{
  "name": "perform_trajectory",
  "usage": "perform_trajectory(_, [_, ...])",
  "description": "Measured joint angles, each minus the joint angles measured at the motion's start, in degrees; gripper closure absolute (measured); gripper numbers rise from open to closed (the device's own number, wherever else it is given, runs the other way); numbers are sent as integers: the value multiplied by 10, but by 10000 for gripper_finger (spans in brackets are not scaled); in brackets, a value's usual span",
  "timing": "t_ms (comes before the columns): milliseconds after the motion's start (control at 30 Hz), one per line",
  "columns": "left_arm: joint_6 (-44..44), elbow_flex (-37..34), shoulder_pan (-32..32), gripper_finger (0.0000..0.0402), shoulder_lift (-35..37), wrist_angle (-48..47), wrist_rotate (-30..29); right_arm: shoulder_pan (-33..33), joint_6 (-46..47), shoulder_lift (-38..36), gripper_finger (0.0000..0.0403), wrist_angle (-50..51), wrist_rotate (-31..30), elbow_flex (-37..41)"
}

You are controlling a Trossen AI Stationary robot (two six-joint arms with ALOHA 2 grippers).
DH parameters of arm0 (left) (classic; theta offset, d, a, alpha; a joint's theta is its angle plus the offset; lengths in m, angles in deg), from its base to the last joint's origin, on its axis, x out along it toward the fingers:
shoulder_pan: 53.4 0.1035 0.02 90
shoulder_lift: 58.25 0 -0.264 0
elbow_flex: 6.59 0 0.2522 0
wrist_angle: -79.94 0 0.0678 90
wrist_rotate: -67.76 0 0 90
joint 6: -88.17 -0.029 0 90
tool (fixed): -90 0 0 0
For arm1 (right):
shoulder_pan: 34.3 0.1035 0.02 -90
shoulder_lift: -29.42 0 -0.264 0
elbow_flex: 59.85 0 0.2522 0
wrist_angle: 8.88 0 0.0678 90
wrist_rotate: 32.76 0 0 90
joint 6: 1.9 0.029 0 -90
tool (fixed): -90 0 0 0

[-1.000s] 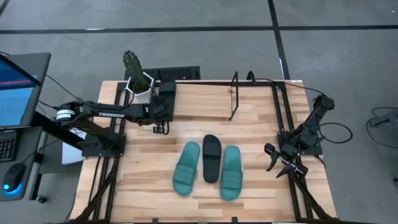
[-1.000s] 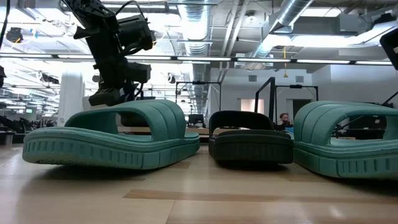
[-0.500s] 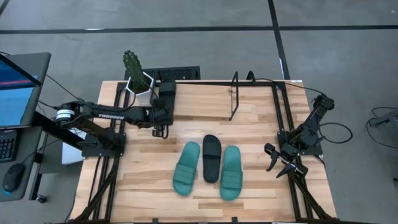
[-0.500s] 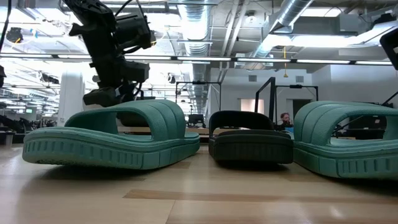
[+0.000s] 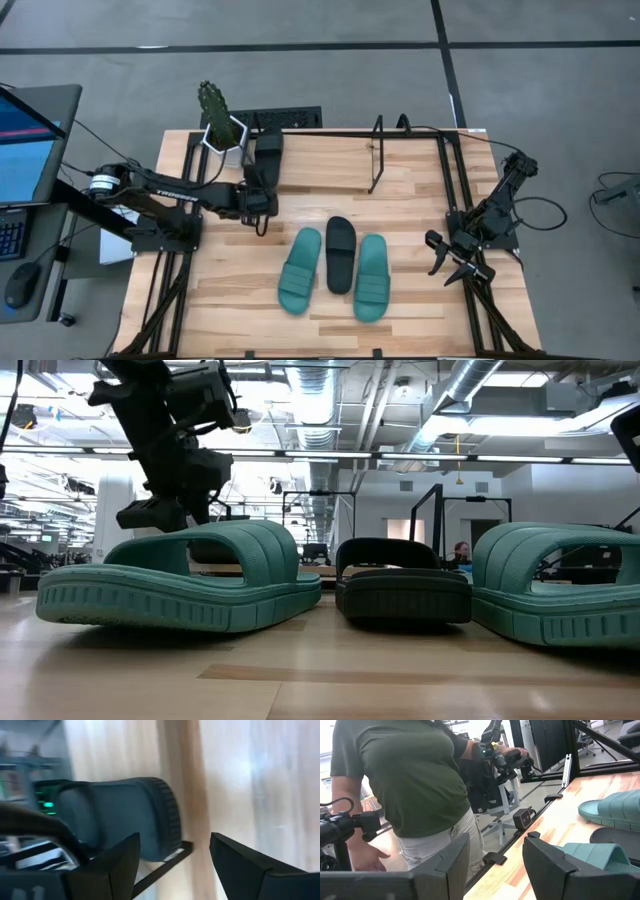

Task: Pick and place slides into the shelf
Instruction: Put the black slide on the shelf

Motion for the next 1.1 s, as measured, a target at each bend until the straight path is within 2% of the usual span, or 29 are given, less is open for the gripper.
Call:
perform_trajectory(233, [19,27,-53,175,0,-8,-82,0,0,0,234,0,0,0])
perform_trajectory(433, [95,93,-110,175,0,-20,-72,0,0,0,234,0,0,0])
perform_trajectory(567, [186,140,-152,175,0,-36,-24,0,0,0,234,0,0,0])
perform_trajectory(767, [326,188,-203,175,0,-49,107,0,0,0,234,0,0,0])
perform_trajectory(900, [413,193,-221,175,0,-35,182,0,0,0,234,0,0,0])
perform_trajectory(1100, [555,191,-226,175,-3,24,257,0,0,0,234,0,0,0])
